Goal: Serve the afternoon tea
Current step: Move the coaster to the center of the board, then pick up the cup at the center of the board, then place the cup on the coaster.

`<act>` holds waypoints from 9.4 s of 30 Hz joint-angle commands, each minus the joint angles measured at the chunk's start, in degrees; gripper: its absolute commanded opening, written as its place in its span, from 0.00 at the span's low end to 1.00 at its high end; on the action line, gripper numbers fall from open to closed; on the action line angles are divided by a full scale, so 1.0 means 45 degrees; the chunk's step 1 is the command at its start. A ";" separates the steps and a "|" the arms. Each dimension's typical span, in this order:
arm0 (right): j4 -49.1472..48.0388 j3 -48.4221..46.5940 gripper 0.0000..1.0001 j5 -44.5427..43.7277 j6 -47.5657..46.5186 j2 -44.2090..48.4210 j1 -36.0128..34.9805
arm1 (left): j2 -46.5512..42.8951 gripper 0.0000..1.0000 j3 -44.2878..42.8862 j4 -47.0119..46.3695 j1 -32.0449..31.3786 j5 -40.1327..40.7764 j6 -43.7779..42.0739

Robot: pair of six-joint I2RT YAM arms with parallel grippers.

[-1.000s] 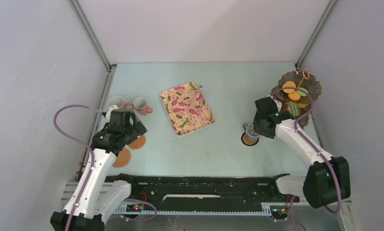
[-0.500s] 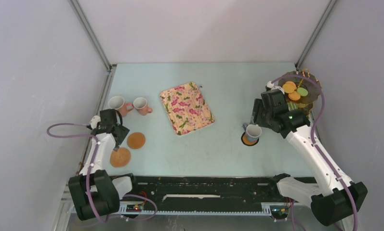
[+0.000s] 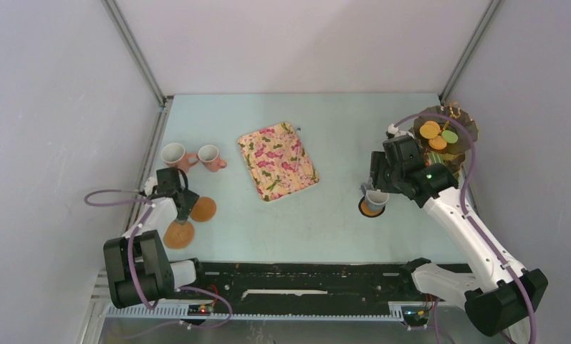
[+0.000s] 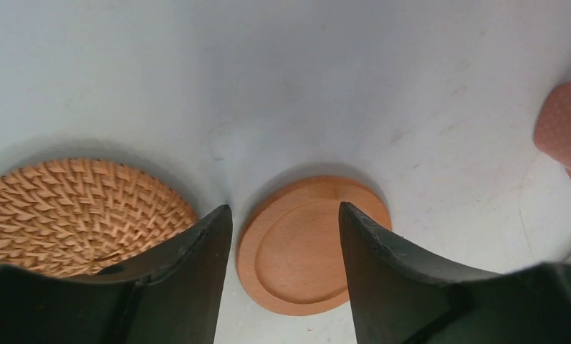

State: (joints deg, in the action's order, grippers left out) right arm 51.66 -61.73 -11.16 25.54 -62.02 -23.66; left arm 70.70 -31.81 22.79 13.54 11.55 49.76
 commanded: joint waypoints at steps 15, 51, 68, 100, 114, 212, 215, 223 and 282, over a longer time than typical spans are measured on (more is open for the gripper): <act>-0.0487 -0.0367 0.61 -0.0322 -0.0137 -0.0697 -0.1633 | -0.0464 0.58 0.1364 -0.0744 -0.5589 -0.1707 0.2309; -0.1277 -0.0324 0.67 0.1073 0.0444 -0.0797 -0.2953 | 0.1772 0.55 -0.0257 -0.3749 -0.5027 -0.2923 -0.2093; -0.3187 -0.0332 0.68 0.1830 0.1031 -0.3657 -0.5270 | -0.1859 0.56 0.1134 -0.2786 -1.0079 -0.4961 0.0989; -0.2627 -0.2932 0.36 -0.0900 0.2372 -1.1253 -0.6497 | -0.7976 0.77 -0.2363 0.5504 -0.9752 -0.1602 -0.2033; -0.2301 0.2211 0.35 -0.2234 0.4044 -0.7501 -0.5275 | -0.7055 0.77 -0.2414 0.4450 -0.9747 -0.2221 -0.2185; 0.0150 -0.0832 0.66 0.3355 -0.1095 -0.0007 0.0556 | 0.6587 0.42 -1.0403 0.5670 -0.3757 0.3050 0.5431; 0.0143 -0.0832 0.66 0.3611 -0.1107 -0.0063 0.0551 | 0.6641 0.26 -1.0163 0.5567 -0.3696 0.2892 0.5220; -0.0237 -0.0853 0.66 0.4313 -0.0583 -0.0535 -0.0097 | 0.6598 0.18 -0.9627 0.5023 -0.3604 0.2290 0.4012; -0.4016 -0.4687 0.16 -0.5627 -0.1201 -0.9000 -1.1194 | -0.2069 0.00 -0.3992 0.5709 -0.9308 -0.5596 0.8725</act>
State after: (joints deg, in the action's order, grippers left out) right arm 32.69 -80.25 -30.94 19.77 -102.02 -74.00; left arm 64.07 -50.33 49.43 -27.62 -10.33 89.34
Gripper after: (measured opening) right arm 0.238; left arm 0.033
